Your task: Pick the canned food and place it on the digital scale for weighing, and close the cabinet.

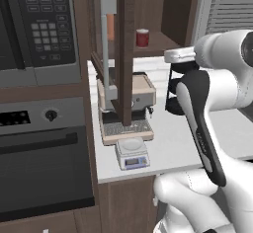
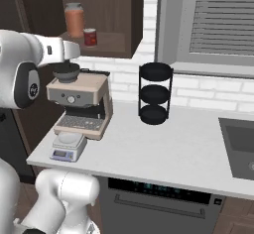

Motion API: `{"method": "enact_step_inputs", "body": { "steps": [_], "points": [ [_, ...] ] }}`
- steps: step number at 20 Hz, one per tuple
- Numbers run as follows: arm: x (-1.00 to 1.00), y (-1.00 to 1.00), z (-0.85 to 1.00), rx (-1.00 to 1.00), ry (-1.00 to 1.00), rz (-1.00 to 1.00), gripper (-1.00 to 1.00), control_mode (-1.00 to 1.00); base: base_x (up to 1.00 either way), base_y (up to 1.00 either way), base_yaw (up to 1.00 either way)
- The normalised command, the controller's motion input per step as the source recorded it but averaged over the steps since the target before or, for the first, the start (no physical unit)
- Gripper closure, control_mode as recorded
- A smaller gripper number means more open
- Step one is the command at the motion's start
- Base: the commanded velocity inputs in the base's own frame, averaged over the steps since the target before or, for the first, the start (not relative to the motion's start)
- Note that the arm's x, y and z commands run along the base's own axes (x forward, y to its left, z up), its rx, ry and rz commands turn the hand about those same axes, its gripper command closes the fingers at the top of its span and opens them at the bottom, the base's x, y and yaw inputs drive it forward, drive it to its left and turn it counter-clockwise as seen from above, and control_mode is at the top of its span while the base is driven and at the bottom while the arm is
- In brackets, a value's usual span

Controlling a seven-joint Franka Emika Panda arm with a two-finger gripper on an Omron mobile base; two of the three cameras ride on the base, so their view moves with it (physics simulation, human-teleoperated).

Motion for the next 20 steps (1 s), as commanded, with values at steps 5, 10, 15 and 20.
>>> {"method": "enact_step_inputs", "body": {
  "steps": [5,10,15,20],
  "points": [
    [0.13,0.00,0.11,0.00,-0.02,0.00,-1.00,-1.00,0.00,0.00,0.00],
    [0.26,0.01,0.03,0.04,-0.03,0.00,-1.00,-1.00,0.00,0.00,0.00],
    [0.45,0.12,0.00,0.03,-0.09,0.00,-1.00,-1.00,0.00,0.00,0.00],
    [0.33,0.10,0.00,0.00,0.00,0.00,-1.00,-1.00,0.00,0.00,0.00]
  ]
}}
